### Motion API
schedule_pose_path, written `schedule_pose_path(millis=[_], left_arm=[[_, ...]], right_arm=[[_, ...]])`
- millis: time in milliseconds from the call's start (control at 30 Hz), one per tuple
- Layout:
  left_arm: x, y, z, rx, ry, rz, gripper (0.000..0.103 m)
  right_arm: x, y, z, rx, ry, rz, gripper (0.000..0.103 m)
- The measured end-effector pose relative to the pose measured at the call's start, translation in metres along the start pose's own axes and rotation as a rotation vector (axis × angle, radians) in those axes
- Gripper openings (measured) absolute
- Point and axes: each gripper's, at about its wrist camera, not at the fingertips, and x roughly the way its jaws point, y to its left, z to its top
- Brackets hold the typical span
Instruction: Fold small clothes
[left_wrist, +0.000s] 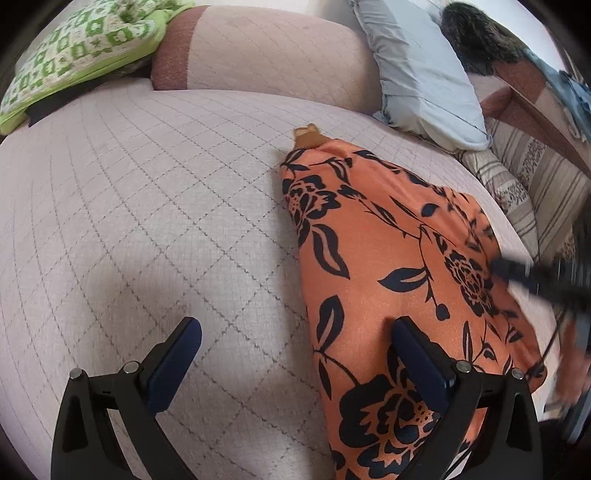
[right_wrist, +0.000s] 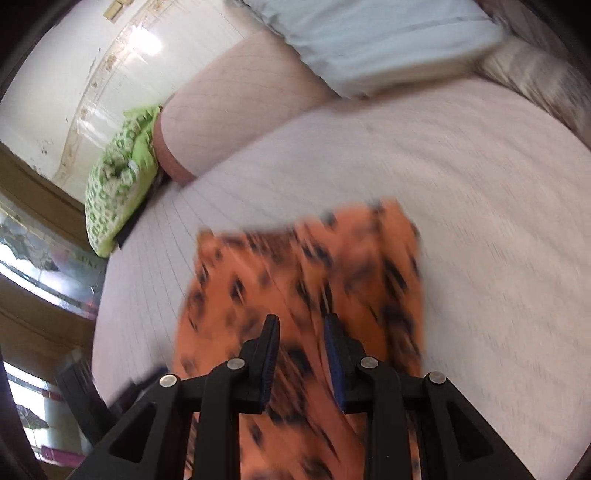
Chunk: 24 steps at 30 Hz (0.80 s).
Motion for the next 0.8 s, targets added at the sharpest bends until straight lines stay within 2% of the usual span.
schedule_pose_path(millis=[100, 300, 500, 567, 667, 800], left_arm=[[-0.013, -0.005, -0.009, -0.015, -0.049, 0.064, 0.103], [-0.022, -0.024, -0.015, 0.037, -0.096, 0.153, 0.103], [-0.023, -0.02, -0.011, -0.004, -0.077, 0.16, 0.103], [-0.023, -0.022, -0.011, 0.004, -0.078, 0.168, 0.103], [-0.021, -0.027, -0.011, 0.031, -0.087, 0.191, 0.103], [-0.02, -0.032, -0.009, 0.072, -0.095, 0.211, 0.103]], right_arm=[[-0.003, -0.016, -0.026, 0.009, -0.038, 0.019, 0.029], [-0.014, -0.002, -0.04, -0.06, -0.055, -0.028, 0.028], [-0.04, 0.001, -0.061, -0.118, -0.095, -0.034, 0.028], [-0.038, 0.002, -0.066, -0.119, -0.073, -0.036, 0.028], [-0.02, -0.003, -0.071, -0.107, 0.004, -0.047, 0.029], [-0.016, 0.0, -0.07, -0.132, 0.002, -0.055, 0.029]])
